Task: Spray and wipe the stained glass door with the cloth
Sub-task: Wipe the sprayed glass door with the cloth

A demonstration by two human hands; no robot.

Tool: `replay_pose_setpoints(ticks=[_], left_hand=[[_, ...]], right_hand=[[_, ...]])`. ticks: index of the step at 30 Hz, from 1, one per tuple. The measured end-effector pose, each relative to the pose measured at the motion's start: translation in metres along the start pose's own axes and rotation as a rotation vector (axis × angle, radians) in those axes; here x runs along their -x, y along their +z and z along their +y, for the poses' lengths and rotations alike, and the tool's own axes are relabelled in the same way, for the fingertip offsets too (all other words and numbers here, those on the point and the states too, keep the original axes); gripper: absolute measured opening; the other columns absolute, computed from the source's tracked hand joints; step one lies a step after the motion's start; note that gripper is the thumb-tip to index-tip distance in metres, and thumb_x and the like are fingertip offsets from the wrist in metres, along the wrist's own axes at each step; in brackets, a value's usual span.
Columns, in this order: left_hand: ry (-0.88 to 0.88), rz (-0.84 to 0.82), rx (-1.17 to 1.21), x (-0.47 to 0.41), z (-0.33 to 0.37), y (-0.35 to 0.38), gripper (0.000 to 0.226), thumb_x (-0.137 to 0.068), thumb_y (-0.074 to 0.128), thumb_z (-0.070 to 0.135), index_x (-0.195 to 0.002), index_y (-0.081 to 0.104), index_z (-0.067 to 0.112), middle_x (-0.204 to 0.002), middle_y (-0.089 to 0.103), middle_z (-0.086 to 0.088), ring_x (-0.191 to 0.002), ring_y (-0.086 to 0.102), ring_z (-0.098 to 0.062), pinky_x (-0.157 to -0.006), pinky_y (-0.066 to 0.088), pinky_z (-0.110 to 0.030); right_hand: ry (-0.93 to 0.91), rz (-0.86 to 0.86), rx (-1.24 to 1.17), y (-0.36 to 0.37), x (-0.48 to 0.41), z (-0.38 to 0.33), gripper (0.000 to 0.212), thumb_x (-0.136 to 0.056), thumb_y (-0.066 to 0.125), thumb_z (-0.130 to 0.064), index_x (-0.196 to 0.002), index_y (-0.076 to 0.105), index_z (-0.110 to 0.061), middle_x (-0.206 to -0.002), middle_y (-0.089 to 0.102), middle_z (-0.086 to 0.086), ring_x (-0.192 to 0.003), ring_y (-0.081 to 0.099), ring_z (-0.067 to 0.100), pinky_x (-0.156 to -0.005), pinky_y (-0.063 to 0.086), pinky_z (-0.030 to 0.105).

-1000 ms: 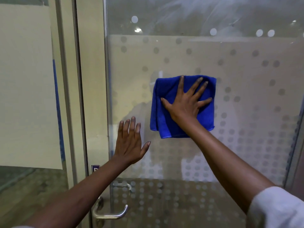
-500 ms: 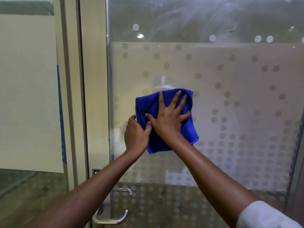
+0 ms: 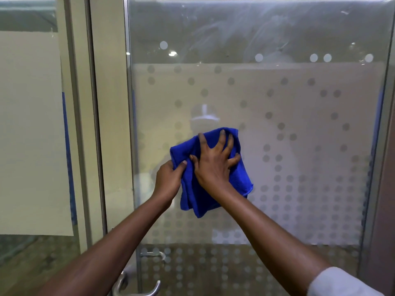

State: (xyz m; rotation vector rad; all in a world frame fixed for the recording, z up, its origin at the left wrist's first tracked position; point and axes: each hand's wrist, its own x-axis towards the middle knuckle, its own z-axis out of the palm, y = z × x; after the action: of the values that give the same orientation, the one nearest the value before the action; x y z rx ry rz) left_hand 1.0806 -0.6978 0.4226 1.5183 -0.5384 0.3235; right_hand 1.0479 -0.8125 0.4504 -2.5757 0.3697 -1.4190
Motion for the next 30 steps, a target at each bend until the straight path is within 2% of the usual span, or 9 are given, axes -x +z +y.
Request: replay_pose_setpoints(ticks=[3,6,9,11,14,16,22,27,30], left_hand=[[-0.042,-0.042,0.226,0.006,0.001,-0.003,0.016,-0.097,0.050,0.019,-0.095,0.065,0.014,-0.081,0.073,0.001,-0.076,0.068,-0.013,-0.064,0.052,-0.024],[-0.115,-0.073,0.364,0.013,0.001,-0.006,0.017,-0.099,0.046,0.017,-0.099,0.063,0.012,-0.082,0.073,-0.001,-0.075,0.069,-0.015,-0.063,0.055,-0.027],[-0.179,-0.061,0.352,0.019,0.004,-0.006,0.019,-0.098,0.046,0.021,-0.092,0.062,0.012,-0.079,0.070,-0.004,-0.070,0.066,-0.017,-0.061,0.053,-0.031],[-0.188,-0.049,0.312,0.023,0.005,-0.005,0.020,-0.098,0.046,0.023,-0.091,0.061,0.012,-0.081,0.069,-0.007,-0.070,0.065,-0.019,-0.062,0.053,-0.033],[-0.208,-0.022,0.260,0.028,0.006,-0.006,0.021,-0.098,0.044,0.025,-0.089,0.060,0.014,-0.078,0.068,-0.006,-0.066,0.063,-0.017,-0.061,0.052,-0.032],[-0.236,-0.016,0.255,0.031,0.007,-0.008,0.022,-0.098,0.043,0.025,-0.090,0.060,0.013,-0.077,0.068,-0.007,-0.064,0.063,-0.017,-0.060,0.051,-0.032],[-0.302,-0.067,0.253,0.047,0.011,-0.029,0.025,-0.098,0.044,0.026,-0.098,0.062,0.008,-0.086,0.069,-0.012,-0.074,0.064,-0.022,-0.067,0.051,-0.035],[-0.422,-0.100,0.254,0.063,0.009,-0.055,0.027,-0.097,0.045,0.028,-0.100,0.063,0.009,-0.087,0.072,-0.009,-0.078,0.067,-0.021,-0.068,0.051,-0.034],[-0.470,-0.085,0.285,0.072,0.007,-0.072,0.027,-0.097,0.044,0.028,-0.098,0.063,0.010,-0.086,0.073,-0.008,-0.079,0.066,-0.021,-0.071,0.049,-0.035]], right_hand=[[0.012,0.017,-0.052,-0.001,0.005,0.005,0.064,-0.088,0.053,-0.053,-0.143,0.026,-0.035,-0.156,0.005,0.022,-0.142,-0.002,0.040,-0.103,0.013,0.070],[-0.002,0.047,-0.063,0.000,0.011,0.008,0.064,-0.086,0.055,-0.055,-0.141,0.030,-0.035,-0.154,0.012,0.023,-0.140,0.003,0.040,-0.102,0.016,0.067],[-0.039,0.034,-0.034,0.004,0.016,0.011,0.061,-0.088,0.054,-0.053,-0.142,0.028,-0.040,-0.153,0.010,0.024,-0.139,0.002,0.042,-0.102,0.017,0.065],[-0.077,0.015,-0.014,0.006,0.020,0.014,0.053,-0.091,0.053,-0.049,-0.139,0.034,-0.039,-0.153,0.009,0.024,-0.139,-0.001,0.042,-0.103,0.016,0.063],[-0.124,0.016,-0.033,0.007,0.025,0.020,0.026,-0.092,0.054,-0.040,-0.116,0.053,-0.030,-0.151,0.019,0.024,-0.141,0.001,0.043,-0.103,0.018,0.061],[-0.136,0.027,-0.056,0.009,0.029,0.023,0.017,-0.092,0.055,-0.038,-0.105,0.057,-0.027,-0.148,0.028,0.022,-0.141,0.005,0.043,-0.103,0.020,0.060],[-0.111,-0.051,-0.156,0.019,0.053,0.027,0.017,-0.095,0.050,-0.040,-0.102,0.059,-0.028,-0.144,0.034,0.015,-0.139,0.009,0.038,-0.101,0.026,0.056],[-0.126,-0.169,-0.357,0.028,0.068,0.020,0.020,-0.093,0.054,-0.037,-0.101,0.066,-0.023,-0.124,0.050,0.007,-0.124,0.028,0.028,-0.091,0.027,0.040],[-0.086,-0.302,-0.563,0.033,0.078,0.011,0.023,-0.092,0.057,-0.037,-0.107,0.067,-0.023,-0.117,0.054,0.003,-0.118,0.037,0.022,-0.094,0.031,0.034]])
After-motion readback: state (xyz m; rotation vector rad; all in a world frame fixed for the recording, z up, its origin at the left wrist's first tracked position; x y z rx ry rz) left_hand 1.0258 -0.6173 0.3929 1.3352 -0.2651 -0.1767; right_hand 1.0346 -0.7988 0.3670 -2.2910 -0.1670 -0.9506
